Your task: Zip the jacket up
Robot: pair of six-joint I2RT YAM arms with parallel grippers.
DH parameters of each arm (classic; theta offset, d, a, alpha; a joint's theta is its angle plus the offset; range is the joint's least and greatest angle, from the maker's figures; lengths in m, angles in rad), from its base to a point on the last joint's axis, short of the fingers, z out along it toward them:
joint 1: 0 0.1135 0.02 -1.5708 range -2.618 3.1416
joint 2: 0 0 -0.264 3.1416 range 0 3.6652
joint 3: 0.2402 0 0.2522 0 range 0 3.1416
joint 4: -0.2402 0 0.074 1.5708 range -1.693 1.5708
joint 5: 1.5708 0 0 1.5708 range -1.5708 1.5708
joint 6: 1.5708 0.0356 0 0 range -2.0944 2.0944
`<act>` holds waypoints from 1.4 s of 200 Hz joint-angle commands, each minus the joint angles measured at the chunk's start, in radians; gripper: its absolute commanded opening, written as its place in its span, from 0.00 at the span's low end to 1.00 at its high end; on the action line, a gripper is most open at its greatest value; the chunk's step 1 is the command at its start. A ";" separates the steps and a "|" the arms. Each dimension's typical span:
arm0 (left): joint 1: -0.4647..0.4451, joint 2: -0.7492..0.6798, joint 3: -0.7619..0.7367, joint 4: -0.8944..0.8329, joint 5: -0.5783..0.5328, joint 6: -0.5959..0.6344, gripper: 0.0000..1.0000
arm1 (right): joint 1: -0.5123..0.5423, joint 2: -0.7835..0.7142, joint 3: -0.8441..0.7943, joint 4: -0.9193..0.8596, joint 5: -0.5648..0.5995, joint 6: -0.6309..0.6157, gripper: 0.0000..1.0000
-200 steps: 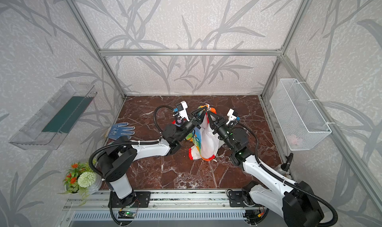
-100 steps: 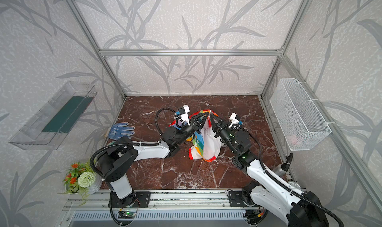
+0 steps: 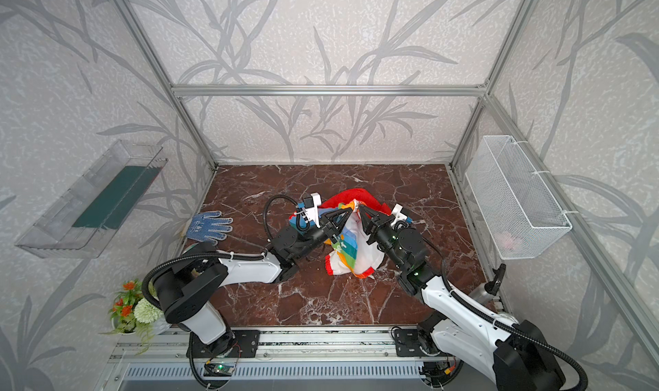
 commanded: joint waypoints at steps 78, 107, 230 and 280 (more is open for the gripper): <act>0.022 -0.079 -0.053 0.021 0.025 -0.020 0.36 | 0.050 -0.056 -0.017 0.015 0.101 0.003 0.00; 0.010 -0.056 -0.055 0.076 0.028 -0.165 0.69 | 0.056 -0.045 -0.017 0.017 0.097 0.011 0.00; 0.233 -0.462 0.155 -1.217 0.048 0.133 0.83 | 0.152 -0.235 0.202 -0.969 0.082 -0.011 0.69; 0.318 -0.398 0.231 -1.383 0.105 0.057 0.83 | 0.219 -0.287 0.337 -1.429 0.253 -0.139 0.82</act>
